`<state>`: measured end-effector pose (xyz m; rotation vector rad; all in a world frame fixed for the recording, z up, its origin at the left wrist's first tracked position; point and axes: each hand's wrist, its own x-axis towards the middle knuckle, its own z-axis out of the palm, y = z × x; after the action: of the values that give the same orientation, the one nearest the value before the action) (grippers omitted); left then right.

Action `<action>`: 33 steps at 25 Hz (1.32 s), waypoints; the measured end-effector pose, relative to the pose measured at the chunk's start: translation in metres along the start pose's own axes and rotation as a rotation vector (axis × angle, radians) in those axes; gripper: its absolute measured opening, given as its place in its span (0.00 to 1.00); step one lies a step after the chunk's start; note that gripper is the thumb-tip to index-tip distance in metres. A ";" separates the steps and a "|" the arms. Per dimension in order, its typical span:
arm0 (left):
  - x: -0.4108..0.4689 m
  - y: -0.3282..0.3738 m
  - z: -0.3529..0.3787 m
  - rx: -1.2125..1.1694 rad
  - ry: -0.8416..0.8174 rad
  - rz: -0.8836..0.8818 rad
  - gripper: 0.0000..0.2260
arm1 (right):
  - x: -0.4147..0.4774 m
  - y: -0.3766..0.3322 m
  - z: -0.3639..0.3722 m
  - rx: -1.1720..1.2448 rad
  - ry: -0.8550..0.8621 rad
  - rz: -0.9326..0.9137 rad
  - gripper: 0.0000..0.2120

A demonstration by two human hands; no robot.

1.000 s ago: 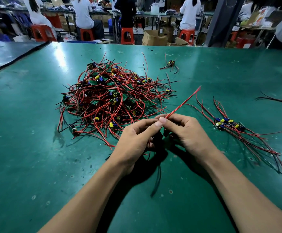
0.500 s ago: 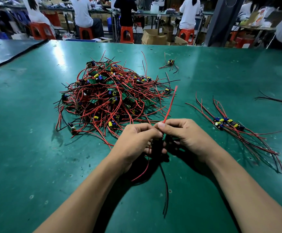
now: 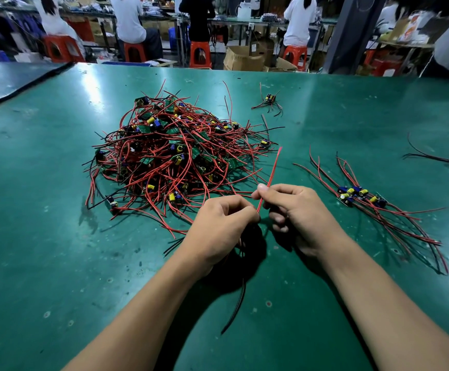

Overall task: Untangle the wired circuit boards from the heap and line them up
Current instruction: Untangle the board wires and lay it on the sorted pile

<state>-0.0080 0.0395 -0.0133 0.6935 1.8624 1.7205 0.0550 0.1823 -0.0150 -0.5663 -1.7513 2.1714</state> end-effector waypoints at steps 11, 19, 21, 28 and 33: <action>-0.002 0.002 0.001 0.056 -0.070 0.035 0.05 | 0.012 -0.014 -0.018 0.309 0.222 0.088 0.12; -0.002 0.001 -0.002 0.091 -0.102 -0.006 0.05 | 0.017 -0.010 -0.026 0.199 0.389 -0.129 0.10; -0.003 0.001 -0.002 0.095 -0.109 -0.007 0.05 | 0.018 -0.006 -0.025 0.086 0.457 -0.224 0.10; -0.004 0.001 -0.003 0.074 -0.108 -0.006 0.06 | 0.018 -0.007 -0.026 0.134 0.441 -0.265 0.11; -0.005 0.001 -0.005 0.045 -0.111 -0.025 0.07 | 0.013 -0.007 -0.023 0.076 0.437 -0.265 0.09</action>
<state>-0.0074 0.0327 -0.0124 0.7640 1.8309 1.5955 0.0545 0.2099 -0.0142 -0.6843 -1.4148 1.7633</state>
